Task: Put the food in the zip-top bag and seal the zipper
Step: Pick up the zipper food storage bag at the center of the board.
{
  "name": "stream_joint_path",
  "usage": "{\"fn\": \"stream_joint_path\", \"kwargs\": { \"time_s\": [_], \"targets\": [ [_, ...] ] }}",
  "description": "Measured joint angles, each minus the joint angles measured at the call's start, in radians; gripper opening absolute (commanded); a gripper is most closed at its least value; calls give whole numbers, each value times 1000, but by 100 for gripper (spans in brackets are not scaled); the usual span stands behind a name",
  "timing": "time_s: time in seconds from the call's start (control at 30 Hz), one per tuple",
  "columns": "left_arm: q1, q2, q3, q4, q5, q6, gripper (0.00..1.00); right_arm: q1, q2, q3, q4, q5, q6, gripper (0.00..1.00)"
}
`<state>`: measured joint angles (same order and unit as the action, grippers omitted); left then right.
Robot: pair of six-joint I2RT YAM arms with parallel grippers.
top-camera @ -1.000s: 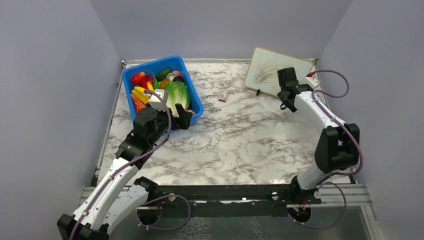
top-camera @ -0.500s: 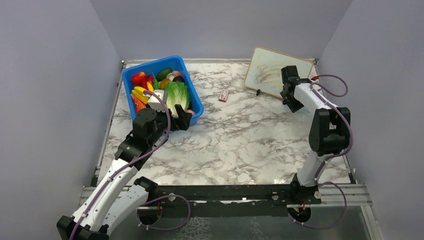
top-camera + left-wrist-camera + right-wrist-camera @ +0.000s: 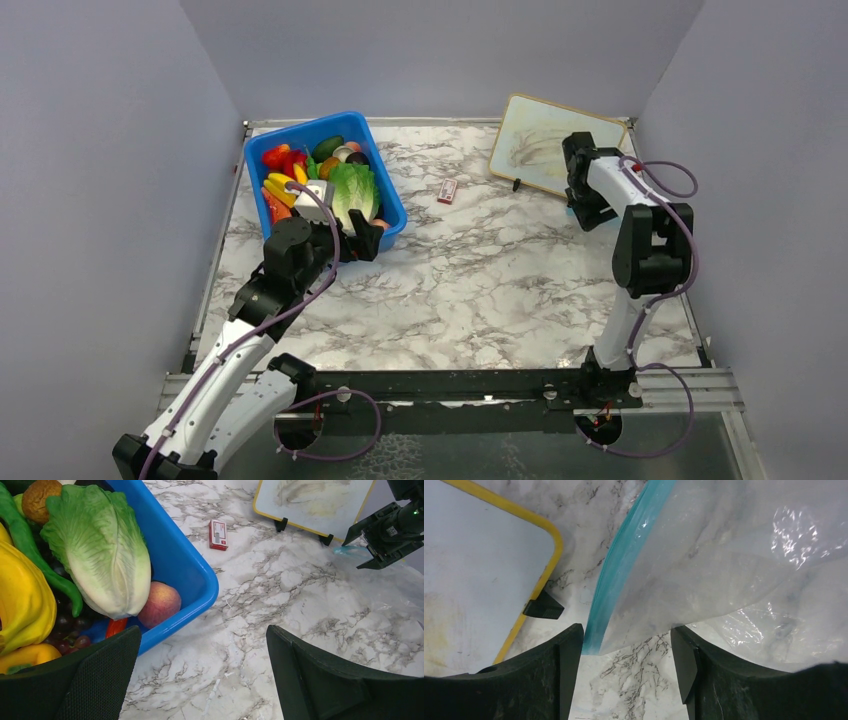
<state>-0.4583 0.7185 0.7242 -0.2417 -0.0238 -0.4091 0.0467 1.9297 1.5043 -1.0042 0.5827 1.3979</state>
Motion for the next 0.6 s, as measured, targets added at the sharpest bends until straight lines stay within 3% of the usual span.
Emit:
{"fn": "stream_joint_path", "kwargs": {
  "time_s": [0.1, 0.33, 0.6],
  "targets": [
    [0, -3, 0, 0, 0, 0, 100, -2, 18, 0, -19, -7, 18, 66],
    [0, -10, 0, 0, 0, 4, 100, -3, 23, -2, -27, -21, 39, 56],
    [0, -20, 0, 0, 1, 8, 100, -3, -10, -117, 38, -44, -5, 38]
  ]
}}
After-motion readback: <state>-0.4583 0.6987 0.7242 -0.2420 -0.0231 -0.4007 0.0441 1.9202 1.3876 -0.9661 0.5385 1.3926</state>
